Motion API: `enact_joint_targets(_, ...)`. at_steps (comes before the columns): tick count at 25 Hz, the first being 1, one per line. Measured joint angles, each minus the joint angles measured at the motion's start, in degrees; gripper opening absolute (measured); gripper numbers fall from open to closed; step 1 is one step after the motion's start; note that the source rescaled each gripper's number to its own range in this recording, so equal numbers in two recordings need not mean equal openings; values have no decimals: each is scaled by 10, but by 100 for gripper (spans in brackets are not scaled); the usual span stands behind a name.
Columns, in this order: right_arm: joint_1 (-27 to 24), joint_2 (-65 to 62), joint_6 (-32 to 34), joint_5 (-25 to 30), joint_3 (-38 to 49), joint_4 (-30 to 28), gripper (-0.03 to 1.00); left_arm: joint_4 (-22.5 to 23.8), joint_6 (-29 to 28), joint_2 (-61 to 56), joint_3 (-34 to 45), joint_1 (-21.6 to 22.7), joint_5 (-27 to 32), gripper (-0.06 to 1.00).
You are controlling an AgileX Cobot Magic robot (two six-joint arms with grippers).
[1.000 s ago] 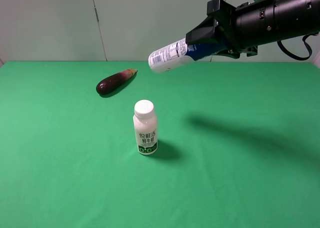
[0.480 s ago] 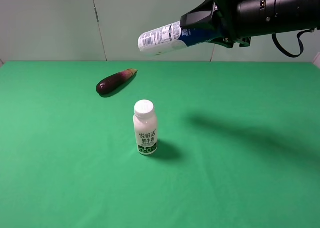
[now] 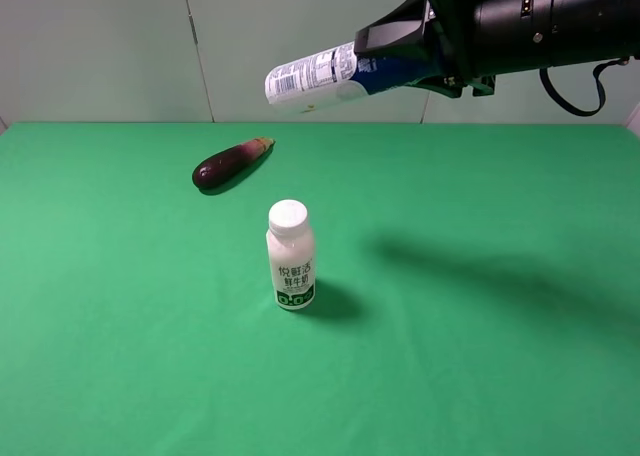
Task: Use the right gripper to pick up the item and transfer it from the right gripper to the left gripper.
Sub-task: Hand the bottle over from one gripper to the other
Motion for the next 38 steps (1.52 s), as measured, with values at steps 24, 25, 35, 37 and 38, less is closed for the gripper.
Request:
enact_joint_targets(24,0,0,-2,21,0,-22,0,-66,98,134,-13,0,-115,71)
enact_joint_targets(25,0,0,-2,22,0,-23,0,-88,123,164,-13,0,-149,71)
enact_joint_targets(35,0,0,-2,29,0,-37,0,-438,561,488,-70,0,-290,71)
enact_joint_targets(37,0,0,-2,29,0,-38,0,-520,673,540,-90,0,-285,71)
enact_joint_targets(38,0,0,-2,29,0,-39,0,-550,719,559,-97,0,-277,71)
